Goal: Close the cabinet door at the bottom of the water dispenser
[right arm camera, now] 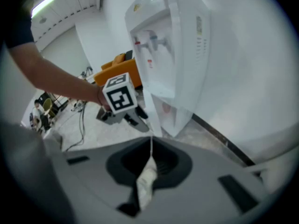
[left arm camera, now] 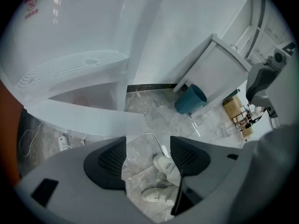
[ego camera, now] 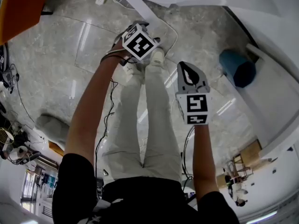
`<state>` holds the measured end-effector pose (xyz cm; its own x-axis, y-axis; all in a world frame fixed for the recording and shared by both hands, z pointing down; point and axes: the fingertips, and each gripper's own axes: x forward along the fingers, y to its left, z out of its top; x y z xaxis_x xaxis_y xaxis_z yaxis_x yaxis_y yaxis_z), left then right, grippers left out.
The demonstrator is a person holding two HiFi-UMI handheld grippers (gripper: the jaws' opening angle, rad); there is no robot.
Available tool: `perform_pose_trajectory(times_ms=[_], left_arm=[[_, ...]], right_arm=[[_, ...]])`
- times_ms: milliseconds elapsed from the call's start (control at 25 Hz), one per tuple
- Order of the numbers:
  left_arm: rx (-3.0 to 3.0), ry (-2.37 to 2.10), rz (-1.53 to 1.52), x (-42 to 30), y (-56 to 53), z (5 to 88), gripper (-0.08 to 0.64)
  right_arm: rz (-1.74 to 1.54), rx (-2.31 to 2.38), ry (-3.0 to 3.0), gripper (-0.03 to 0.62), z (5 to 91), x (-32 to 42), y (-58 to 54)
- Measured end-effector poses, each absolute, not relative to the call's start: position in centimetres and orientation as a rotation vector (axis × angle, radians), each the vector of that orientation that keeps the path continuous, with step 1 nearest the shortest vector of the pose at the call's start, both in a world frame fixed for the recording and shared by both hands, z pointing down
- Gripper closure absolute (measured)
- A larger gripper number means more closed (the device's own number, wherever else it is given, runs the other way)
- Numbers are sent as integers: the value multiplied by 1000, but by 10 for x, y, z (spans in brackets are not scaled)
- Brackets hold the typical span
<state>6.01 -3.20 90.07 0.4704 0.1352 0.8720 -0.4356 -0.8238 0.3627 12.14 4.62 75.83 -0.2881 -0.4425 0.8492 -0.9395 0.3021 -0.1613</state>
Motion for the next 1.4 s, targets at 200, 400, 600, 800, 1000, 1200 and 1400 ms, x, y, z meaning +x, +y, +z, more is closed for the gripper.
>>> perform_pose_trajectory(times_ms=[200, 400, 600, 800, 1000, 1200, 1400], left_arm=[[2175, -252, 1341, 83, -40, 904, 267], [2202, -286, 1328, 103, -54, 903, 267], [2234, -309, 1310, 120, -67, 906, 266], [2272, -351, 1296, 133, -82, 904, 267], [2287, -377, 1273, 142, -88, 908, 261], [2304, -418, 1229, 153, -98, 908, 258], [2309, -429, 1226, 159, -96, 911, 258]], right_arm=[[911, 1260, -1832, 557, 761, 140, 53], [908, 1278, -1815, 557, 761, 155, 55], [912, 1291, -1805, 557, 764, 164, 55], [921, 1288, -1797, 557, 767, 170, 57], [929, 1282, -1790, 557, 770, 176, 62], [933, 1286, -1772, 557, 773, 185, 65], [936, 1294, -1760, 557, 773, 192, 66]])
